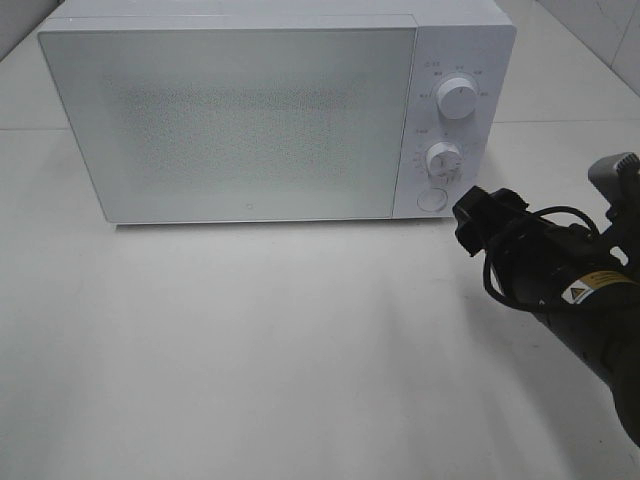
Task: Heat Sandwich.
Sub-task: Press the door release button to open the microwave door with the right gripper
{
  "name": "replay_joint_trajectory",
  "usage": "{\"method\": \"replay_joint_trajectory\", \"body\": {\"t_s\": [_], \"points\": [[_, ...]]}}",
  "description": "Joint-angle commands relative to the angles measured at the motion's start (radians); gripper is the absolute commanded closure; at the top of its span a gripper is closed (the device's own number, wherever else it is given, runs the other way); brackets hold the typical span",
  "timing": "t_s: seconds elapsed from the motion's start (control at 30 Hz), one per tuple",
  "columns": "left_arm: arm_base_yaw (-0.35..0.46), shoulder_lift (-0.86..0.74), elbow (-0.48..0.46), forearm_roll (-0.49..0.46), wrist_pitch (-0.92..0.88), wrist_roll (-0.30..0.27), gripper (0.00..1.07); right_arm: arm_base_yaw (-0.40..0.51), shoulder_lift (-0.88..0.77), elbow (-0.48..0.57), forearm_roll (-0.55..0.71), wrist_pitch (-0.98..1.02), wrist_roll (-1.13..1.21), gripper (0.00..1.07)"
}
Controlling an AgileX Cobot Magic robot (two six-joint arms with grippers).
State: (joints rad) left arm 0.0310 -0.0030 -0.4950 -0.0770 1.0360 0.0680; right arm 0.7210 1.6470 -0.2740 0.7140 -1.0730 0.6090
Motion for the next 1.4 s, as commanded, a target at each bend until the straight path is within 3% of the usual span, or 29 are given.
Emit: {"method": "replay_joint_trajectory", "body": {"t_s": [0.03,0.33,0.5,0.63,0.77,0.8,0.83,0.9,1.4], "points": [[0.004,-0.022,0.002,-0.005,-0.007,-0.005,0.05,0.004,0.000,0.000,0.001,-0.003,0.236,0.32],[0.004,-0.022,0.002,-0.005,-0.007,-0.005,0.05,0.004,0.000,0.000,-0.003,0.004,0.547,0.33],[0.004,-0.022,0.002,-0.005,-0.007,-0.005,0.05,0.004,0.000,0.000,-0.003,0.004,0.740,0.40],[0.004,-0.022,0.002,-0.005,-0.007,-0.005,0.05,0.004,0.000,0.000,-0.003,0.006,0.775,0.52],[0.004,-0.022,0.002,-0.005,-0.007,-0.005,0.05,0.004,0.000,0.000,-0.002,0.011,0.794,0.78],[0.004,-0.022,0.002,-0.005,-0.007,-0.005,0.05,0.004,0.000,0.000,-0.002,0.011,0.794,0.78],[0.004,-0.022,0.002,-0.005,-0.007,-0.005,0.05,0.004,0.000,0.000,-0.002,0.011,0.803,0.91],[0.004,-0.022,0.002,-0.005,-0.007,-0.005,0.05,0.004,0.000,0.000,-0.002,0.012,0.812,1.05],[0.004,-0.022,0.002,-0.005,-0.007,-0.005,0.05,0.001,0.005,0.000,0.001,0.048,0.826,1.07]]}}
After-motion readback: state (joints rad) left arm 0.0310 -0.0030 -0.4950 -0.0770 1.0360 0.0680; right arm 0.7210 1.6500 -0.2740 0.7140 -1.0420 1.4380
